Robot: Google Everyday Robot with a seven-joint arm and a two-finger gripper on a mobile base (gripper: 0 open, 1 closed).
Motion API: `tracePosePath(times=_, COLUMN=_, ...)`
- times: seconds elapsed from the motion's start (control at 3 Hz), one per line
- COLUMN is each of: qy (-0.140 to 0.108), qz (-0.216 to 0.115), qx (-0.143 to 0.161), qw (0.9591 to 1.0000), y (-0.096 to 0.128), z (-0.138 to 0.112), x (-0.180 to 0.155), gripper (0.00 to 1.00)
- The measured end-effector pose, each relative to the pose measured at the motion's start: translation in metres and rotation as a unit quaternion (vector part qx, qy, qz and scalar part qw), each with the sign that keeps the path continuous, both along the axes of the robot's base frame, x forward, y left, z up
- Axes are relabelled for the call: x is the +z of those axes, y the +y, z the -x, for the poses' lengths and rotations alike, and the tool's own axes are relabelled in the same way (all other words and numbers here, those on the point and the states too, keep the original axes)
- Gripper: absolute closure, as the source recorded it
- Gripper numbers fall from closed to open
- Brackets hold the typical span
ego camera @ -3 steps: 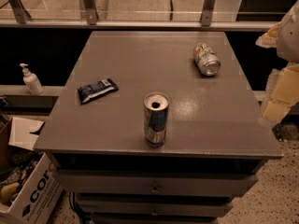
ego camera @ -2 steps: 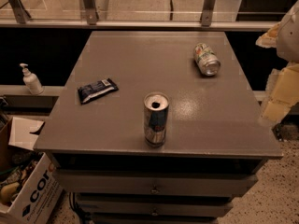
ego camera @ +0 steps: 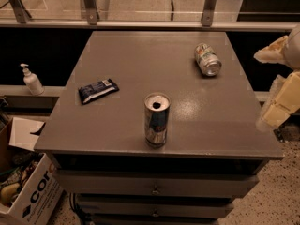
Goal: Move redbull can near 7up can
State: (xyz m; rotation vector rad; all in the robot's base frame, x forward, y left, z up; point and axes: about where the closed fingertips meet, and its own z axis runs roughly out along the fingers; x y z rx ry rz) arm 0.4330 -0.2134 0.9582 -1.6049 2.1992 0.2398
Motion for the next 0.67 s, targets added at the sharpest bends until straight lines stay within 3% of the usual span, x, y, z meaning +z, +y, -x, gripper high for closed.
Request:
tracePosePath(times=0.33, qy=0.005, qz=-0.09, qx=0.005, qw=0.9959, y=0.012, z=0.008, x=-0.01, gripper=0.0)
tracePosePath(times=0.67, qy=-0.012, qz=-0.18, qx=0.012, qw=0.9836, y=0.034, z=0.017, x=-0.009, gripper=0.0)
